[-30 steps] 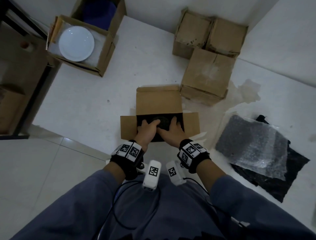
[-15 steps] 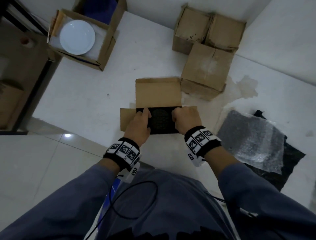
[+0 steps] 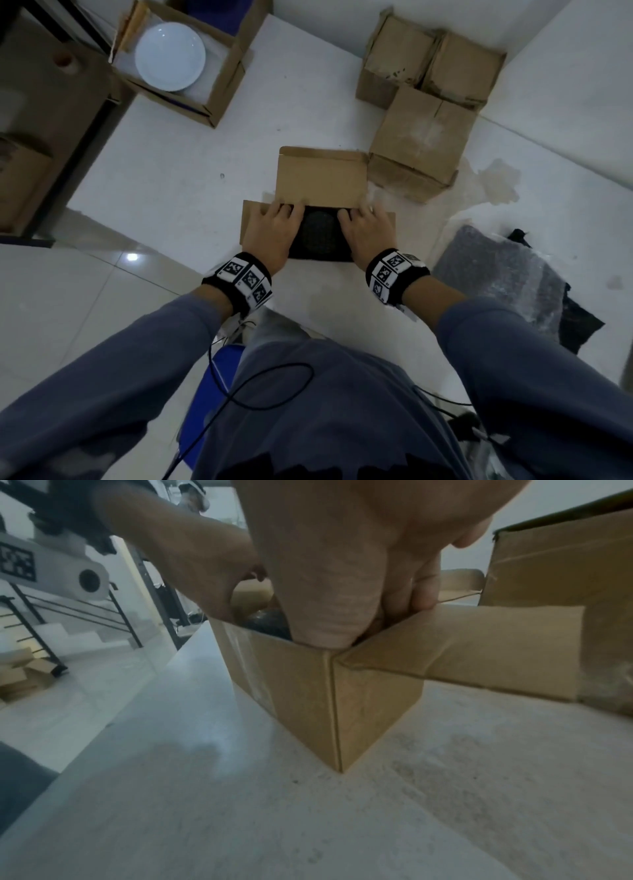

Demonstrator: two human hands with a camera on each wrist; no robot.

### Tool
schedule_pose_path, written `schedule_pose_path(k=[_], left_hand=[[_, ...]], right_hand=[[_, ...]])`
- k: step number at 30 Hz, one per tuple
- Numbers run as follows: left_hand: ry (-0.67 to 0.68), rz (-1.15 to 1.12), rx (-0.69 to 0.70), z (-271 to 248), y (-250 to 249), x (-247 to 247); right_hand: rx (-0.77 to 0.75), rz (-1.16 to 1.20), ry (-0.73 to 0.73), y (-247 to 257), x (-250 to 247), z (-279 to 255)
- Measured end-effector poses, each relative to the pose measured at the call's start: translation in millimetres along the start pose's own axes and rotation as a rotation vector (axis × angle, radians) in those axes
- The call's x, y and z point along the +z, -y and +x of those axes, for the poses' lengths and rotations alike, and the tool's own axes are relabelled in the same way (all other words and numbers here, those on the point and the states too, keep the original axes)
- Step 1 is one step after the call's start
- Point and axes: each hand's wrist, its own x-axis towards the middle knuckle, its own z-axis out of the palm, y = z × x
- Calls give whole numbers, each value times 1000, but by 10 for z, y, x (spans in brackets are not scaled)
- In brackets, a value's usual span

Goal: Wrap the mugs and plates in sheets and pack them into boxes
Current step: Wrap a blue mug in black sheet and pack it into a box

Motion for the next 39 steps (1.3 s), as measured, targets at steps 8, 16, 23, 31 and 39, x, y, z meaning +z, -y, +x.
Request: schedule_pose_path(k=[8,16,23,31,39], left_hand=[[134,126,61,121,87,51],[118,-99,87,113,271,-37],[249,248,111,160,82,-39],[256,181,101,184,94,7],[168,-447,75,117,103,25]], right_hand=[[-22,-94,90,65,-71,33],[68,107,93,-45,-185,-39],[60,61,185,44,-170,0],[51,70,233,58,-239,55],[54,453,129,79,-171,68]])
